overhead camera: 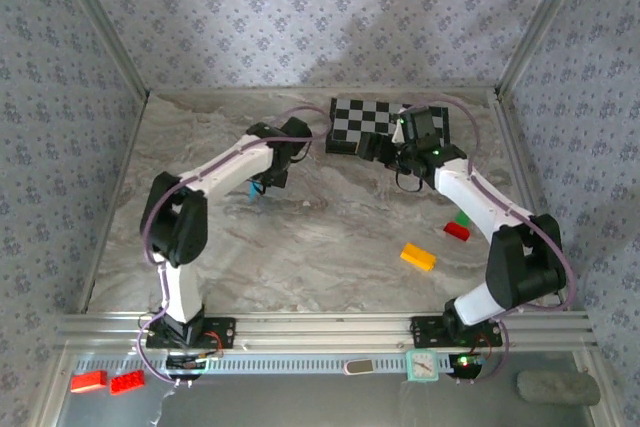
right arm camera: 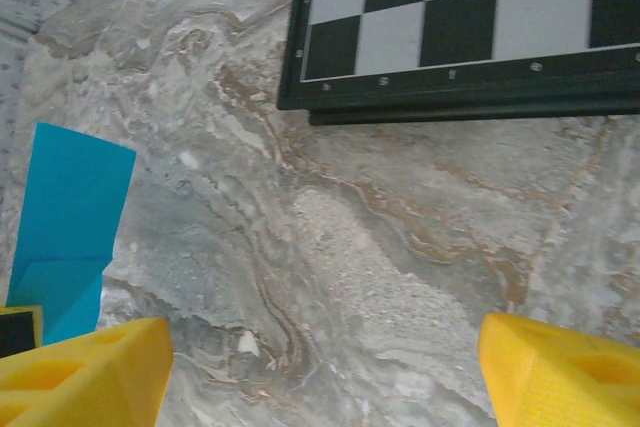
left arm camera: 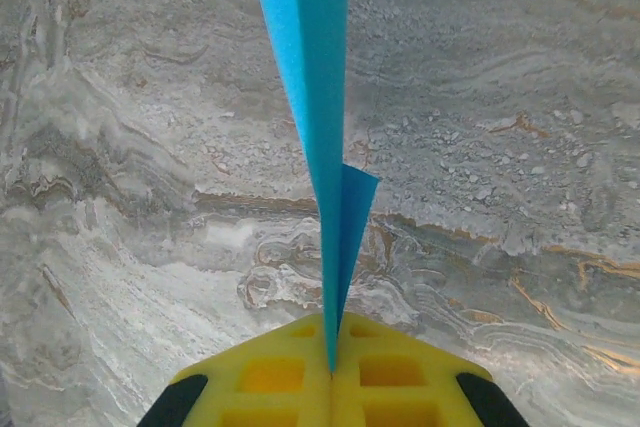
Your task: Fold a paper plane with a square sheet of paper (pick it up from the middle)
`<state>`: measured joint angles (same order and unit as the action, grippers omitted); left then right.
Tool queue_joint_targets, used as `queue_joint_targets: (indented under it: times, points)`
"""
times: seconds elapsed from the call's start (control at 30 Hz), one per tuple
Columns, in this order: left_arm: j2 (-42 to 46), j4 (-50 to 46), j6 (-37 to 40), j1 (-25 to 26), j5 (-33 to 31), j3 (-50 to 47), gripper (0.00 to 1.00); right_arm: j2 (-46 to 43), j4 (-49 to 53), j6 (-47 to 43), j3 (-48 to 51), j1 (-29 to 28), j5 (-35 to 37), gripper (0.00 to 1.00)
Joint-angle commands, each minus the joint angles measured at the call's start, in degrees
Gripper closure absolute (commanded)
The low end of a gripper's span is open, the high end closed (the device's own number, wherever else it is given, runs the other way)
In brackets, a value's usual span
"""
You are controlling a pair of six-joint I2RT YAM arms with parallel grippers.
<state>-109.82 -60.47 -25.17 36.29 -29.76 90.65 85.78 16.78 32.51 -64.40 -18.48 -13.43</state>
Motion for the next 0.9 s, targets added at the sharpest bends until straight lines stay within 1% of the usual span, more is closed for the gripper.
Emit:
queue_joint_targets:
  times: [0.0,0.13,0.23,0.3,0.37,0.4,0.5,0.63,0.73,0.8,0.87]
  points:
    - [-2.6,-4.3,-3.3,1.0,-0.6,3.4,0.92,-2.0,0.9,0.3,0.9,1.1,1.0,0.19]
    - [-5.1,-1.2,-5.7,1.3,9.2,4.5,0.85,-2.0,0.7,0.7,1.5,1.8,-0.1,0.19]
    - [-5.1,1.9,-6.6,1.2,17.9,4.0,0.75,-2.0,0.3,1.0,2.0,2.2,-0.6,0.19]
    - [-4.0,3.9,-7.7,0.6,24.6,3.3,0.65,-1.8,0.0,1.2,2.5,2.2,-0.8,0.19]
    - [-2.1,6.0,-8.9,0.0,29.7,2.3,0.53,-1.5,-0.3,1.4,2.8,2.2,-1.2,0.19]
    - [-0.8,7.2,-9.6,-0.6,32.4,1.5,0.50,-1.1,-0.6,1.6,2.9,2.2,-1.7,0.19]
    - [3.7,11.6,-11.8,-3.1,38.7,-1.6,0.42,0.6,-1.2,2.0,2.8,1.5,-3.2,0.20]
    - [10.2,16.7,-14.9,-8.5,43.3,-7.4,0.35,3.9,-1.5,2.1,1.0,-1.9,-4.0,0.22]
    - [14.9,19.5,-15.9,-13.4,43.8,-13.2,0.27,7.6,-0.9,2.2,-1.7,-6.1,-3.8,0.24]
    - [17.9,20.7,-16.3,-17.0,43.7,-17.2,0.21,10.6,-0.9,2.7,-3.4,-9.1,-3.8,0.26]
    - [20.5,21.2,-16.3,-20.1,43.4,-20.6,0.14,13.6,-1.0,3.0,-7.3,-11.9,-4.2,0.26]
